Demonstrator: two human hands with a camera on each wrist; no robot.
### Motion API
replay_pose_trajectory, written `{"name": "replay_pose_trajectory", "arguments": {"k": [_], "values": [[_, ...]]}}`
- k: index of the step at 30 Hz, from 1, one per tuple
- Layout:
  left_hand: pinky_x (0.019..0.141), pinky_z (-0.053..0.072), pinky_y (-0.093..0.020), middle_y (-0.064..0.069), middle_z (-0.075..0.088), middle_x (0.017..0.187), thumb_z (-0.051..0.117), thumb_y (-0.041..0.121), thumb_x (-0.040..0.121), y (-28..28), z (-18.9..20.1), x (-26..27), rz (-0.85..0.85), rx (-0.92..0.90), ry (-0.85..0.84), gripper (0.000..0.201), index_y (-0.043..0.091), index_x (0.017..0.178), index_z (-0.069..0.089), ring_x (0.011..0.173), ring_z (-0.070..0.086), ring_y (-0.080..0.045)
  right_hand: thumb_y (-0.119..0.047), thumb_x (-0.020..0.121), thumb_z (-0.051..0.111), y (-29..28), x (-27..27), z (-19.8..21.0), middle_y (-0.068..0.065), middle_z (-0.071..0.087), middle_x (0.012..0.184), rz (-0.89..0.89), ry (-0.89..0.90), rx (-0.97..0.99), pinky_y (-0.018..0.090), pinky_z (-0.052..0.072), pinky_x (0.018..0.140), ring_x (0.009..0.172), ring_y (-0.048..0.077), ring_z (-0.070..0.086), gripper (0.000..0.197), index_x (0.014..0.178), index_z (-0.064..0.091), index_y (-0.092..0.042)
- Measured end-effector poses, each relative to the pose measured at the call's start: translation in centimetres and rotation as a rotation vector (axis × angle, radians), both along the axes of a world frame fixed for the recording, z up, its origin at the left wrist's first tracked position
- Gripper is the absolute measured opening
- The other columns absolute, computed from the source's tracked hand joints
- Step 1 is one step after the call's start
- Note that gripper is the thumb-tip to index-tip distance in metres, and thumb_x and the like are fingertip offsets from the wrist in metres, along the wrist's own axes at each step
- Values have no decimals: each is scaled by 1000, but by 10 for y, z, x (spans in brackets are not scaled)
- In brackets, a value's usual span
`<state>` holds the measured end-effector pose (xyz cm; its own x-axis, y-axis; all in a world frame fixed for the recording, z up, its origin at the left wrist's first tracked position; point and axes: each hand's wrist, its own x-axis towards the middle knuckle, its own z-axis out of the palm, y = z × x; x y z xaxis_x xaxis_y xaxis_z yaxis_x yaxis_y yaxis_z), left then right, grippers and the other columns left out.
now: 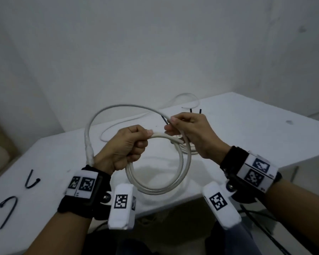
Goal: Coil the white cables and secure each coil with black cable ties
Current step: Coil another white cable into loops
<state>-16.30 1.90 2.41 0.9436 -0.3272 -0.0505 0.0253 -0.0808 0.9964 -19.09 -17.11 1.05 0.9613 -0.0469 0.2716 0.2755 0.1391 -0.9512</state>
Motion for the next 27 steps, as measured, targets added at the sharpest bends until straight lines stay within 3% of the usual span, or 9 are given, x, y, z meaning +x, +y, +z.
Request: {"name": "replay_pose_trajectory", "arguments": {"k": [3,5,12,14,16,19,24,27], "values": [[39,12,-13,2,37,50,64,18,88,1,-5,31,26,10,3,29,18,62,51,39,20,-7,-14,91,60,12,41,-1,19,70,90,91,69,17,38,58,60,72,28,69,17,94,65,1],[39,14,-13,2,38,50,66,18,87,2,-9,49,55,14,-10,29,19,61,54,40,21,-8,-14,91,60,20,65,-4,19,71,86,142,98,-16,36,57,56,71,30,71,17,94,65,1],[40,17,-14,0,41,51,68,19,86,12,-19,94,63,78,-60,19,16,68,62,41,23,-10,-10,94,54,29,124,5,22,67,80,381,226,-295,37,55,50,60,35,68,16,92,60,6],[40,17,-15,-2,42,51,68,20,87,13,-22,101,92,90,-86,22,15,68,58,41,23,-11,-12,94,54,35,134,3,19,65,72,330,199,-397,29,51,41,48,27,62,19,91,59,5],[41,15,-17,-4,42,52,66,20,88,13,-25,106,126,100,-127,21,9,74,54,41,22,-11,-16,94,52,43,141,-1,13,61,64,209,153,-499,21,37,38,38,17,47,18,84,59,-2],[40,18,-18,-5,43,57,64,22,91,10,-29,111,201,131,-217,22,7,84,49,41,26,-10,-18,95,48,49,146,1,9,56,61,140,108,-580,19,29,39,42,15,38,21,79,59,-9],[48,35,-20,-2,50,63,62,35,89,11,-27,113,295,191,-417,31,30,112,42,53,43,-11,-28,98,43,54,145,23,4,56,67,82,-57,-883,22,34,46,52,15,44,33,74,59,-11],[53,40,-26,0,59,60,64,35,88,5,-24,108,377,156,-480,23,24,107,54,55,50,-11,-19,97,43,55,142,30,-1,47,54,20,-181,-957,19,29,47,51,14,40,35,64,53,-11]]}}
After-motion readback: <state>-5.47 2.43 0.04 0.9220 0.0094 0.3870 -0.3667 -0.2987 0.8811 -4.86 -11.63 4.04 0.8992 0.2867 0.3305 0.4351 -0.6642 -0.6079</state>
